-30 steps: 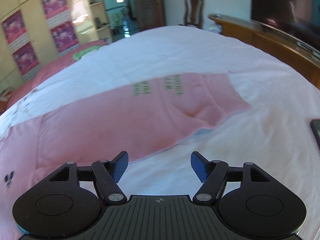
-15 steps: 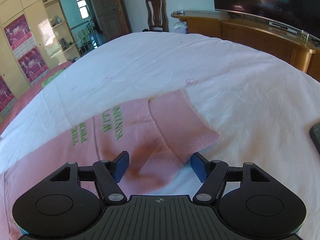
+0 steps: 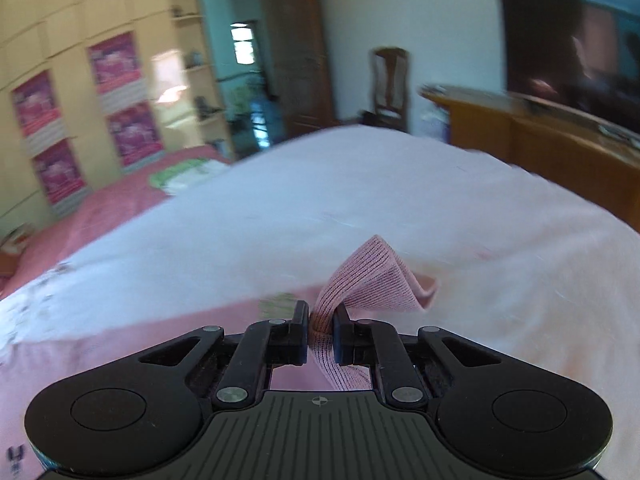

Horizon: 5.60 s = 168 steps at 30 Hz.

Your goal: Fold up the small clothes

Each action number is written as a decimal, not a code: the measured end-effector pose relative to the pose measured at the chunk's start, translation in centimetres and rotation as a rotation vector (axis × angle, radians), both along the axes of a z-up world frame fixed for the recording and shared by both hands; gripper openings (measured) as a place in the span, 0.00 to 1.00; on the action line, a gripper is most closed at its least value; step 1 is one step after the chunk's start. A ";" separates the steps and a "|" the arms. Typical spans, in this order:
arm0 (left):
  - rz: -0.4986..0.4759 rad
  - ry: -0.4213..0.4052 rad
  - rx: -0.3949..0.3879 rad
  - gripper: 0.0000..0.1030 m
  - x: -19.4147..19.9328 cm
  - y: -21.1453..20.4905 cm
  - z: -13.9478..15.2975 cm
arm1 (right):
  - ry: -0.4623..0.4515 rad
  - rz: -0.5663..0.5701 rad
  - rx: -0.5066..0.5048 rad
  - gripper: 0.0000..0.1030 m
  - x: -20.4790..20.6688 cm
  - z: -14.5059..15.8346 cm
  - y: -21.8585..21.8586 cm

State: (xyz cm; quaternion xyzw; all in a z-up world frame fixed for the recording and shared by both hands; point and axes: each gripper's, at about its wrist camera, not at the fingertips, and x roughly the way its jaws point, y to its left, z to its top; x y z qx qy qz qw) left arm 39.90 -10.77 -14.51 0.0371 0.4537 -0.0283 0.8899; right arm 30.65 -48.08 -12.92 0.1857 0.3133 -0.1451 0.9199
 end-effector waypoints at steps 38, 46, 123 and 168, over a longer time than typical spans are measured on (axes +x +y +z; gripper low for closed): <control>-0.024 0.154 -0.458 0.17 0.7 1.5 -4.1 | 0.165 0.327 -0.079 0.81 -5.7 -3.0 16.9; -0.007 -0.062 -0.498 0.08 0.0 2.7 1.4 | 0.190 0.319 -0.087 0.81 -5.7 -4.2 16.8; 0.452 -0.106 -0.142 0.87 -8.9 26.8 0.9 | 0.053 0.695 0.022 0.59 2.4 0.0 36.5; 0.416 -0.370 -0.315 0.04 -7.6 41.8 6.7 | 0.052 0.863 0.028 0.59 3.6 -1.2 56.5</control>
